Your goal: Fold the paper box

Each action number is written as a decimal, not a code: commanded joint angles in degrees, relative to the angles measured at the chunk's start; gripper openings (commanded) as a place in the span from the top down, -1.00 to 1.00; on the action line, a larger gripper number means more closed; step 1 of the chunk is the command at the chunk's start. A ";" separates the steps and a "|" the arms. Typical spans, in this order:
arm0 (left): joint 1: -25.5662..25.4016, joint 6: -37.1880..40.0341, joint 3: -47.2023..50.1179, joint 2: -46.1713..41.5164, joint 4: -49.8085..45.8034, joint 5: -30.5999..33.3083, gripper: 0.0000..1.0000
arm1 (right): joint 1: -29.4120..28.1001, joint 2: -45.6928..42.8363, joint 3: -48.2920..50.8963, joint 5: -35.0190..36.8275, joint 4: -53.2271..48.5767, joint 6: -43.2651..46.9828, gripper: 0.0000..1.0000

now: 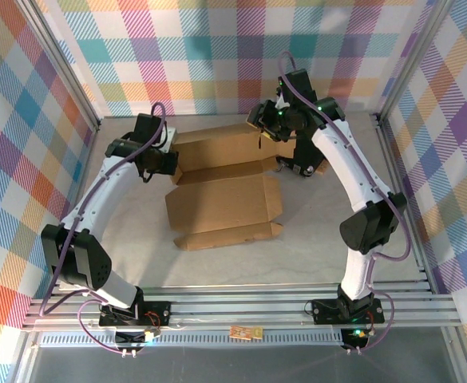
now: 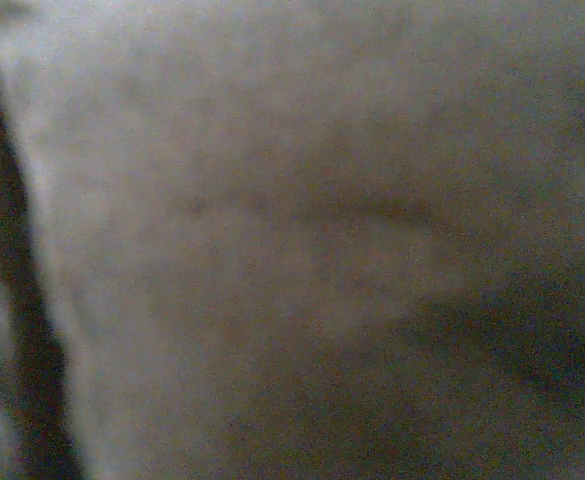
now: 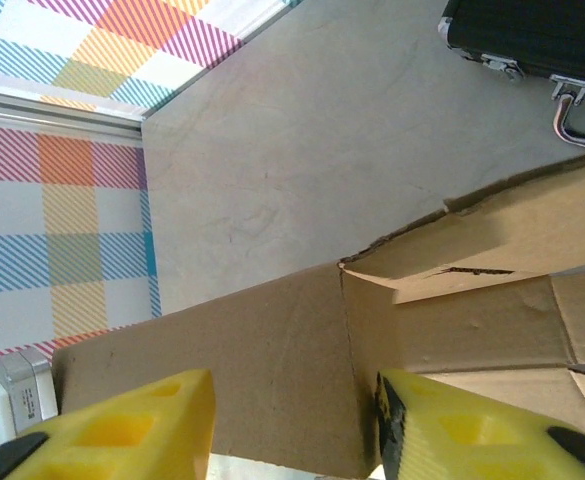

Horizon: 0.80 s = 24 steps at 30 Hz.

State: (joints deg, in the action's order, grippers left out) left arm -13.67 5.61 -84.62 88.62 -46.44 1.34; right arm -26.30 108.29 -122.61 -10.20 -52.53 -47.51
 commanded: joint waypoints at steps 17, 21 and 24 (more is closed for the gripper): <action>1.61 -4.65 -6.29 3.90 -0.25 -8.36 1.00 | 4.29 -2.48 -2.51 -3.26 6.60 -10.15 0.10; 2.30 -5.93 -8.37 4.61 -2.52 -9.18 1.00 | 6.78 -8.81 2.81 -0.48 7.21 -6.54 -0.25; 2.68 -6.97 -10.43 5.39 -4.78 -10.31 1.00 | 8.25 -16.47 13.24 0.78 11.92 -1.90 -0.22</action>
State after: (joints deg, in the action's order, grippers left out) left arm -11.68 0.73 -92.20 93.23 -48.51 -6.33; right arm -19.25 99.29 -114.48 -11.07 -44.53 -53.95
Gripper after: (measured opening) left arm 0.073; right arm 0.621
